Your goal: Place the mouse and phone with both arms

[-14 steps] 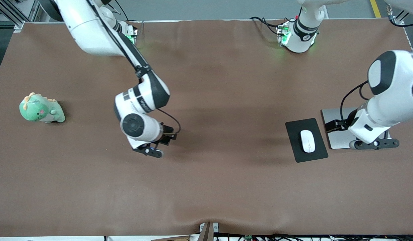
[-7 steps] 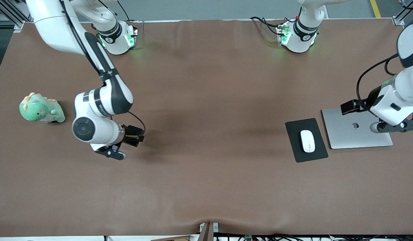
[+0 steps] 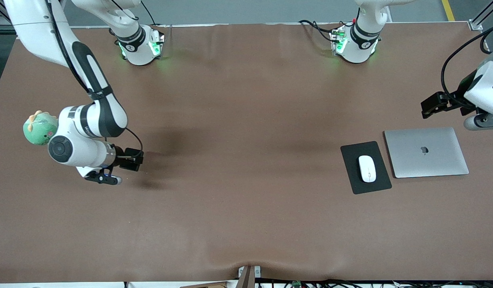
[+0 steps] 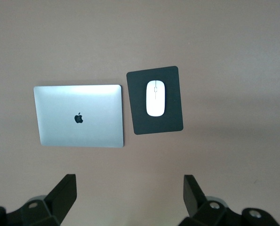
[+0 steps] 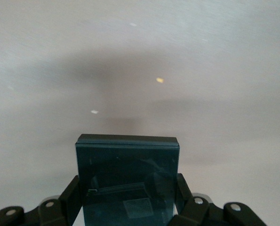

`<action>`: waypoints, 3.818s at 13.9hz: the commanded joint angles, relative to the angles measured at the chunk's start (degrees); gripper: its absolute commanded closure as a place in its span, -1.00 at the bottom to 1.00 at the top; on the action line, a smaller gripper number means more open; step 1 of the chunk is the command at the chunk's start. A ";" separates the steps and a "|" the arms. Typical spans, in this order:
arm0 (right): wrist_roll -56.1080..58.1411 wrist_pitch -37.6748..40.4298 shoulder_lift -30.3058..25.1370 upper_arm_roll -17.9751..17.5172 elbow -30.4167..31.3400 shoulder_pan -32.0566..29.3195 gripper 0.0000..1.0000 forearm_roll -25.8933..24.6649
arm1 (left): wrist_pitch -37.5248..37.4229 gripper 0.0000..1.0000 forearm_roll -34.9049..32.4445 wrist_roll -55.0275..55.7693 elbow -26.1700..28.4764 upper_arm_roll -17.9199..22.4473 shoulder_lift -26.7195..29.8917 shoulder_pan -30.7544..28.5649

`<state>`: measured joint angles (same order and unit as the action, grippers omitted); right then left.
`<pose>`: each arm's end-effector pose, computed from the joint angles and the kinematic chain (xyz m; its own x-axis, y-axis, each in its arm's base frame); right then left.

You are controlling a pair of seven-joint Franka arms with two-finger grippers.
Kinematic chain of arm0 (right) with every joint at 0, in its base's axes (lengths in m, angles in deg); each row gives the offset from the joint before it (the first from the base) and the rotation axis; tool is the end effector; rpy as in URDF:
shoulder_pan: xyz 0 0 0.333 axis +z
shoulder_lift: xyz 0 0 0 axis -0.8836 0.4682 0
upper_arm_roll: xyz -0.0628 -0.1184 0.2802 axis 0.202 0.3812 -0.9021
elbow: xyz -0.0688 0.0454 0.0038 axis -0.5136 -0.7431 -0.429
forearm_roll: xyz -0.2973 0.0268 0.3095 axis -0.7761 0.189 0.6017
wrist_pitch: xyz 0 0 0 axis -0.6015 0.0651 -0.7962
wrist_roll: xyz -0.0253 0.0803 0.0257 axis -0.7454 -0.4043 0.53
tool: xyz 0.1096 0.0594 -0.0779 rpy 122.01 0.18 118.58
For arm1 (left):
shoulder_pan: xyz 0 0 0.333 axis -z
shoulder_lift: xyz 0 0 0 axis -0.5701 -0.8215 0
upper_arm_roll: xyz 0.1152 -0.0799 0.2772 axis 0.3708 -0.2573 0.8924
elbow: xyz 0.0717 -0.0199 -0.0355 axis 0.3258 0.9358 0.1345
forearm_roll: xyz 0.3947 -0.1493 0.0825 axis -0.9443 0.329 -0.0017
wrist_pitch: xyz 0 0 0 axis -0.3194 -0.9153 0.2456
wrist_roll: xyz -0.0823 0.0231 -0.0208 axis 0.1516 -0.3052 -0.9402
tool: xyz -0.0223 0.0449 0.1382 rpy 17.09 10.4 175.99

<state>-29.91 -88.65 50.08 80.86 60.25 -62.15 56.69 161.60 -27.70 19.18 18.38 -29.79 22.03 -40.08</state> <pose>0.6103 0.0373 0.1738 0.9627 -0.1509 -0.2246 -0.1617 -0.9864 -0.0302 0.6066 -0.0553 0.5900 0.9998 0.0101 -0.0169 0.0087 -0.9963 -0.0851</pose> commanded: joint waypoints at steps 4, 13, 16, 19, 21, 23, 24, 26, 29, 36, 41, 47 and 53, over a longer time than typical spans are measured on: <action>10.07 -6.42 -7.29 -1.16 12.61 -7.73 1.00 -3.09 | 2.81 -1.00 0.65 -1.92 5.91 8.30 6.47 8.21; 19.06 -17.25 -7.38 -1.24 23.52 -15.39 1.00 -3.09 | 2.46 -1.00 2.14 -2.10 5.39 8.32 5.24 7.87; 19.16 -19.26 -7.12 -1.16 24.14 -15.92 1.00 -3.09 | 2.11 -1.00 5.66 -2.01 5.39 8.50 5.68 7.35; 19.16 -19.54 -6.33 -1.16 24.32 -16.36 0.56 -3.09 | 2.02 -1.00 5.58 -1.93 5.56 8.24 5.77 7.43; 19.16 -19.27 -5.88 -1.24 24.06 -16.89 -0.99 -3.09 | 2.02 -1.00 5.58 -1.31 5.47 8.24 5.77 7.34; 19.07 -17.79 -5.97 -1.33 23.44 -16.89 -1.00 -3.09 | 1.41 -1.00 5.58 -0.78 5.39 8.24 5.77 7.43; 18.98 -15.43 -6.06 -1.33 21.87 -16.89 -1.00 -3.09 | 1.32 -1.00 5.58 -0.70 5.39 8.15 5.77 7.43; 18.98 -8.14 -6.06 -1.59 18.01 -16.80 -1.00 -2.91 | 1.15 -1.00 5.32 -0.70 5.39 8.15 5.77 7.43; 18.89 -1.01 -7.02 -2.03 13.52 -15.23 -1.00 -2.74 | 0.62 -1.00 5.14 -0.61 5.30 8.15 5.85 7.34; 18.81 26.41 -8.78 -2.04 -9.75 -11.35 -1.00 -2.21 | -0.52 -1.00 5.05 0.10 5.04 8.41 5.94 7.34; 19.33 35.91 -8.87 -1.95 -20.92 -11.70 -1.00 -2.30 | -0.52 -1.00 5.05 0.10 5.12 8.67 6.12 7.17; 32.25 40.83 -8.43 -1.86 -32.35 -12.85 -1.00 -1.51 | -0.35 -1.00 5.14 0.27 5.04 8.67 6.03 7.17; 32.34 46.30 -11.50 0.07 -42.21 -8.72 -1.00 -2.56 | -0.35 -1.00 4.96 0.18 3.81 8.67 5.33 7.26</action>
<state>1.64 -43.98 39.94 79.54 20.79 -72.92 54.42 161.87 -23.10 18.91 22.79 -21.28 27.03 -32.85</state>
